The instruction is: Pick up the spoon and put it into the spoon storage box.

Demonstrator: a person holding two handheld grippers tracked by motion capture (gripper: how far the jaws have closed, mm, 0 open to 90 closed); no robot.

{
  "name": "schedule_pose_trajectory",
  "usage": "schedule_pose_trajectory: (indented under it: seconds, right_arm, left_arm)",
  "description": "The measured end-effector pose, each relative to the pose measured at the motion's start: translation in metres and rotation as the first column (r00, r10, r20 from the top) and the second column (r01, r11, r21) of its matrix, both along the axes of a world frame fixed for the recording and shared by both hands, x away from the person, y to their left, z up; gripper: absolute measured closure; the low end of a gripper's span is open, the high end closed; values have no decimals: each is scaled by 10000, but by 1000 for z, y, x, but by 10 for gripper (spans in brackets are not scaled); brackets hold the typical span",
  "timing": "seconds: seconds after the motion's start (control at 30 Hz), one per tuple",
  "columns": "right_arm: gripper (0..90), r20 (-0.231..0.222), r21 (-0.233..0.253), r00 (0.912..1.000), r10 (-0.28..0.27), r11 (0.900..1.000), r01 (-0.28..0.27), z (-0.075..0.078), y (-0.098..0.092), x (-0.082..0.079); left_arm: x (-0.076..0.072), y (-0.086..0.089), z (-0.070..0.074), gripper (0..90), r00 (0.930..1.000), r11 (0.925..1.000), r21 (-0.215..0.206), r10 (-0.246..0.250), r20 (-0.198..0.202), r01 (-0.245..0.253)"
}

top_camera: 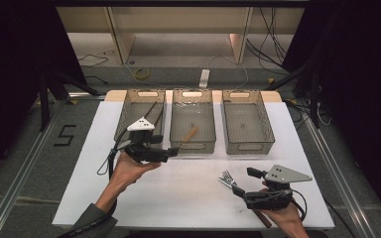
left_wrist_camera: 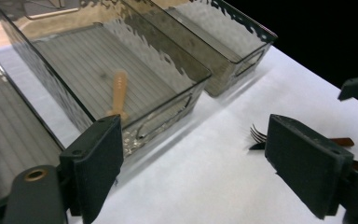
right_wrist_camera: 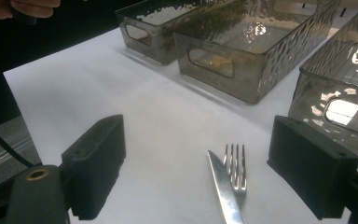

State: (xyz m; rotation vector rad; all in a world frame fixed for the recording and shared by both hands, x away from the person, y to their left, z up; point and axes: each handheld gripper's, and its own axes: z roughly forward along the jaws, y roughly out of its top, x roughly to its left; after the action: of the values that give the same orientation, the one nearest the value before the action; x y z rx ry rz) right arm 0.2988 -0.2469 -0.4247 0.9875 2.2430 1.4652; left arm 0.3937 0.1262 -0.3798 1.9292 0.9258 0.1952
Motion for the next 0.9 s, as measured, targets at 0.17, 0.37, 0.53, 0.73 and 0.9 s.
schedule_pose_trajectory:
  seconds: [0.17, 0.37, 0.53, 0.73, 0.9]
  right_arm:
    - [189, -43, 2, 10000, -38, 10000, 38, 1, -3, 1]
    - [185, -118, -97, 9999, -121, 9999, 120, 1, -6, 2]
    - [181, -226, -151, 9996, -160, 9998, 157, 1, -8, 3]
    - [180, -394, -246, 9990, -233, 9994, 224, -1, -10, 5]
    - [180, -577, -434, 9978, -315, 9986, 290, -3, -13, 8]
  left_arm:
    - [-8, -2, -5, 176, 9993, 9994, 178, -295, 210, 292]
    - [-19, 4, -12, 176, 9988, 9995, -118, -288, 405, 293]
    - [-25, 13, -18, 176, 9987, 9995, -185, -250, 451, 259]
    - [-30, 24, -23, 176, 9990, 9995, -322, -12, 443, 27]
    - [-34, 31, -29, 175, 9991, 9998, -123, 164, 381, -159]
